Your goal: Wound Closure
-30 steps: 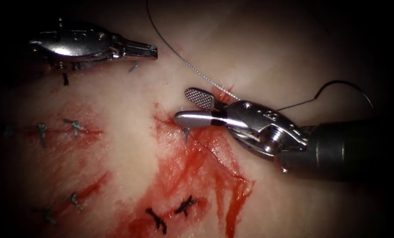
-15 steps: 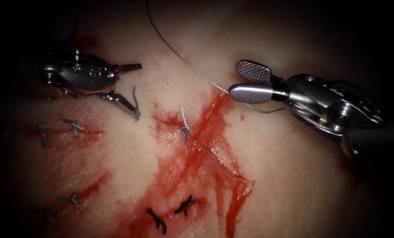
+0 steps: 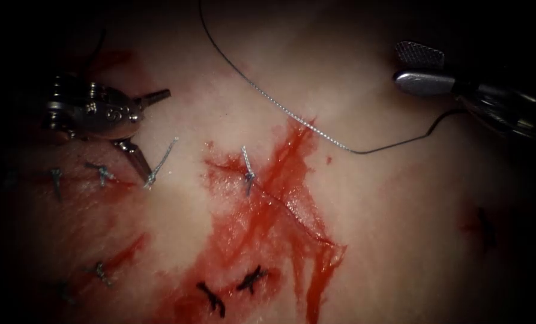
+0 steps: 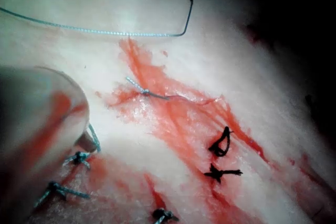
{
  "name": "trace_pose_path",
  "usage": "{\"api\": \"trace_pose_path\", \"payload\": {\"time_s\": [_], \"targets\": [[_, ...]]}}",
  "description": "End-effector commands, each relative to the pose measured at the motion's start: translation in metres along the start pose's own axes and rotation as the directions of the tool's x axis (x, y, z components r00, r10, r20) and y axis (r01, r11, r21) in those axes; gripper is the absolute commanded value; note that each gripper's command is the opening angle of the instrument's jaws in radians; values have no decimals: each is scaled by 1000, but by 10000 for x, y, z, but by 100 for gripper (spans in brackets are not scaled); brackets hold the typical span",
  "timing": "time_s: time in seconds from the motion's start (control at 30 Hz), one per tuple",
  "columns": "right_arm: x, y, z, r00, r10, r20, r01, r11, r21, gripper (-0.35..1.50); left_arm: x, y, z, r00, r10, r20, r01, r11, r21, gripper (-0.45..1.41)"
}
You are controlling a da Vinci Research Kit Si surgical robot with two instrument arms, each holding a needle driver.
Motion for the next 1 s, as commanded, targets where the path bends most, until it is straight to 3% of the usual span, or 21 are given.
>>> {"api": "trace_pose_path", "payload": {"time_s": [0.03,0.27,0.43,0.6,0.83,0.93,1.0], "targets": [[2,4,3,1000,0,-2,0,1000,-3,128,2,-3,4,1000,11,18,-11,1000,20,136],[8,13,-10,1000,-14,-11,14,1000,-23,128,13,-23,-26,997,68,29,-70,992,102,133],[10,15,-14,1000,-19,-22,18,999,-48,128,24,-32,-32,989,128,74,-140,973,185,126],[10,15,-14,999,-19,-26,17,998,-57,128,33,-50,-21,957,240,162,-281,905,321,126],[10,15,-16,999,-30,-25,29,998,-56,128,31,-62,-18,874,385,296,-469,827,309,121],[11,16,-18,999,-29,-24,27,998,-55,128,30,-73,-18,829,411,380,-539,769,344,120],[13,16,-19,999,-34,-24,32,998,-55,128,29,-77,-18,823,414,388,-550,752,363,120]]}}
